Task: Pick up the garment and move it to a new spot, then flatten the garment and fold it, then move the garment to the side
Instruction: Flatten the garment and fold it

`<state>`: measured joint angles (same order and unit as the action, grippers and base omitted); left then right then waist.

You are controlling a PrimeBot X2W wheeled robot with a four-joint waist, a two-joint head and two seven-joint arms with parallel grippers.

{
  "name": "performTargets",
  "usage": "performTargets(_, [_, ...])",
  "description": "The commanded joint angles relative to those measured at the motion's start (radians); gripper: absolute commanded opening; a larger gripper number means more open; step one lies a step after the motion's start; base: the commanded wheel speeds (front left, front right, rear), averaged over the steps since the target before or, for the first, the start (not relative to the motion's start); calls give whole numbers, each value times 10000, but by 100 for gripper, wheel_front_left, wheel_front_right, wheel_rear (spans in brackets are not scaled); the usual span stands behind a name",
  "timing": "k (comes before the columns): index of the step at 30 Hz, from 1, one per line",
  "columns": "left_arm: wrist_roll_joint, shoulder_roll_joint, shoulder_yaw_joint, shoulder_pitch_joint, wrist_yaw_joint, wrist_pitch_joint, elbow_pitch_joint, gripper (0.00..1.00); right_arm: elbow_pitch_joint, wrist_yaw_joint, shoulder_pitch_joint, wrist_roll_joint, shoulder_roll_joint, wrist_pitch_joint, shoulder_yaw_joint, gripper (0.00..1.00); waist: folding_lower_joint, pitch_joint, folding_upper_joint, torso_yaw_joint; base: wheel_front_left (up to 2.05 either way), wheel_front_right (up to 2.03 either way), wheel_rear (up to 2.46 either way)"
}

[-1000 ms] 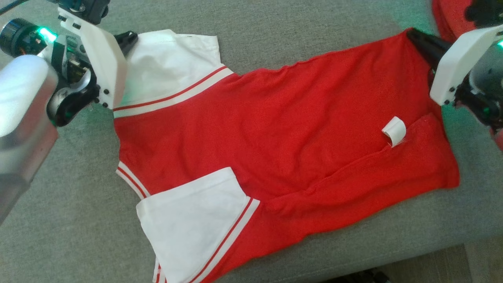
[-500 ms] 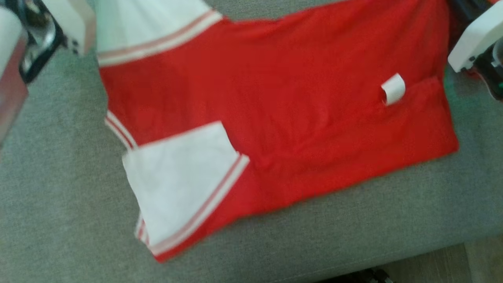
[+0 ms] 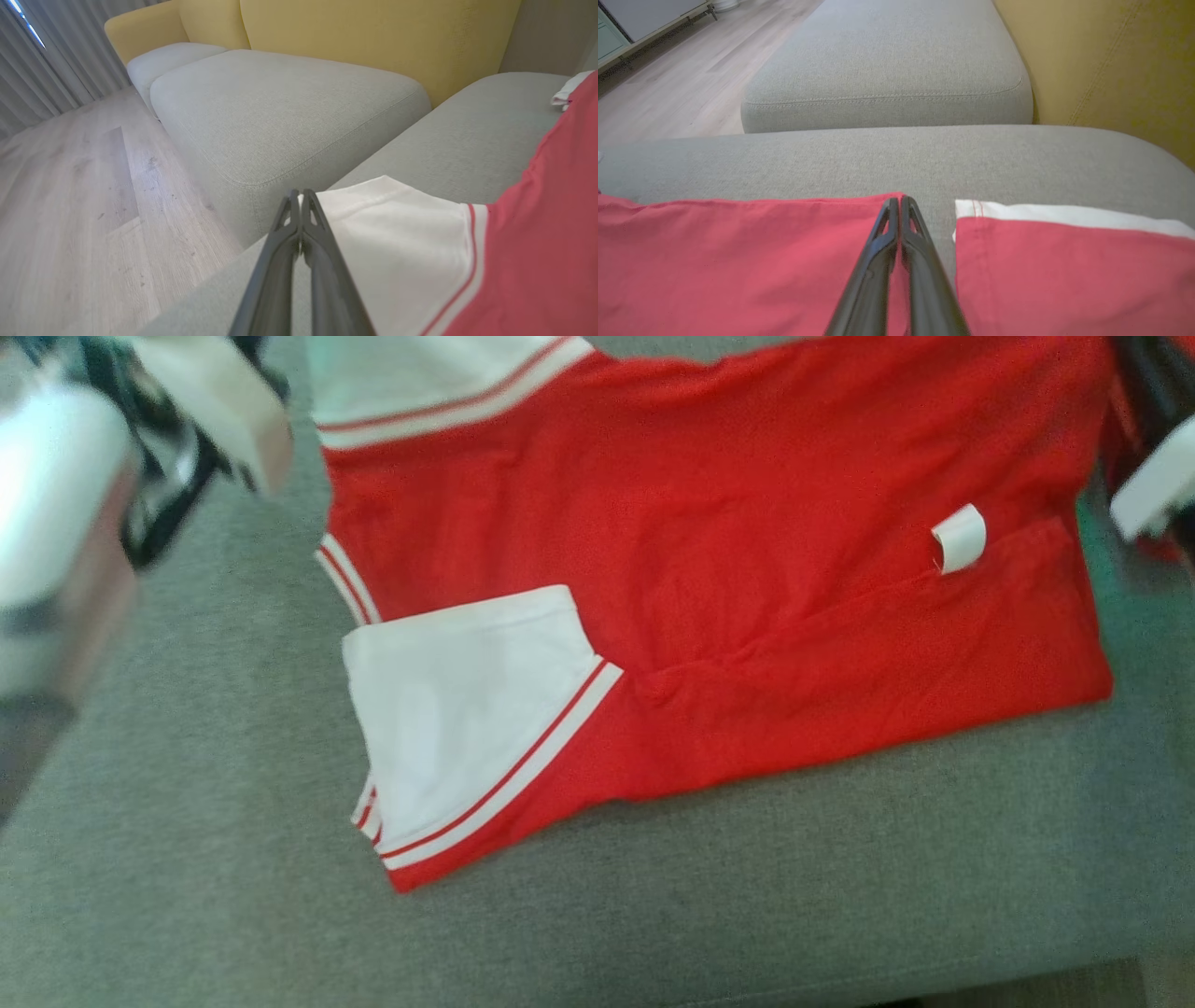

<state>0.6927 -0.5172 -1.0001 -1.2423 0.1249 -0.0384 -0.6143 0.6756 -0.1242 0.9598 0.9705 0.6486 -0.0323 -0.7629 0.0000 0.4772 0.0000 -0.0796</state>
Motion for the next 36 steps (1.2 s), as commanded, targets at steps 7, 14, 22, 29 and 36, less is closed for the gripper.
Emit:
performTargets(7, [826,-954,463,1674,-273,-471,1528,0,-402,-65,-1451,313,664,-314,152,0,0,-1091,0,679,0,0,0])
performTargets(14, [1565,-1559,378,3713,-838,-566,3451,0,-751,-65,-2989,632,1075,-725,718,0,0,-1725,0,1055,0,0,0])
performTargets(22, [1687,-2236,72,5333,-1513,-742,5080,0,-1346,-65,-4741,668,1365,-954,1437,0,0,-2018,0,1241,0,0,0])
performTargets(29, [2023,-2804,-310,6777,-2140,-582,6487,0,-1835,-65,-6269,126,1274,-594,2526,0,0,-2216,0,1164,0,0,0])
performTargets(36, [2335,-2644,-675,7625,-2409,-537,6772,0,-2182,-65,-7180,-498,620,23,3400,4,0,-2361,0,1150,0,0,0])
